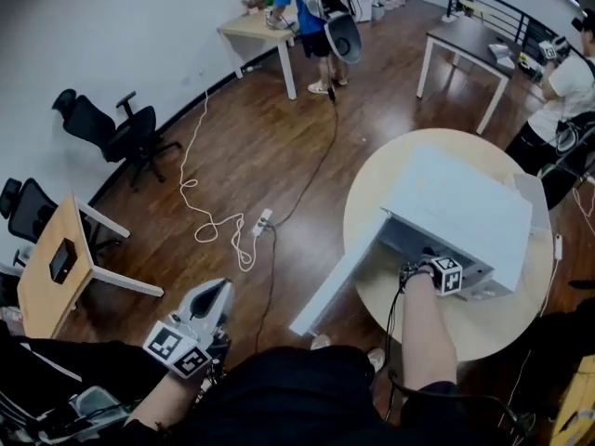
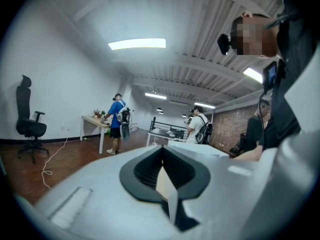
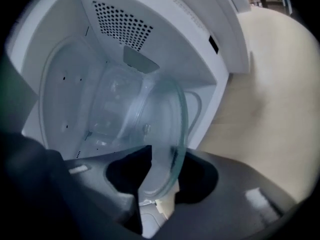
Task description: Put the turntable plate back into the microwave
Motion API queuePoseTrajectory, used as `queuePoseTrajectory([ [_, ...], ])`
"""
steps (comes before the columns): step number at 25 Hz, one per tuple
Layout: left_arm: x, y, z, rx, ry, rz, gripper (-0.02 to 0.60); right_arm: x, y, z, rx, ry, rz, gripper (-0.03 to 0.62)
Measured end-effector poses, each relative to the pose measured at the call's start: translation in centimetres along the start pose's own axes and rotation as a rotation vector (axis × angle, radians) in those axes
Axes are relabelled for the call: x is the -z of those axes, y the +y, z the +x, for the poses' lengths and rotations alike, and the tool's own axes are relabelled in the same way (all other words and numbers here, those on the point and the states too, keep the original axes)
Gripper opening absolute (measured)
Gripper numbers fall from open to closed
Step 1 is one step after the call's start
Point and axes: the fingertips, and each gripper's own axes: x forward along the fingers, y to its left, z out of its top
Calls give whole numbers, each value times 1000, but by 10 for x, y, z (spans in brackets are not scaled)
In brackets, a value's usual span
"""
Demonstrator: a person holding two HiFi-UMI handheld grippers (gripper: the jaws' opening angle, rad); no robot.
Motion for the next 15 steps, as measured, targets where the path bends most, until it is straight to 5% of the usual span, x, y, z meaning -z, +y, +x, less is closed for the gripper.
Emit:
queuePoseTrajectory([
  [7, -3, -5, 22, 66, 28, -10, 3, 24, 0, -28, -81, 20, 143, 160],
  [15, 0, -48, 64, 208, 60, 20, 3, 30, -2, -44, -143, 76, 56, 156],
])
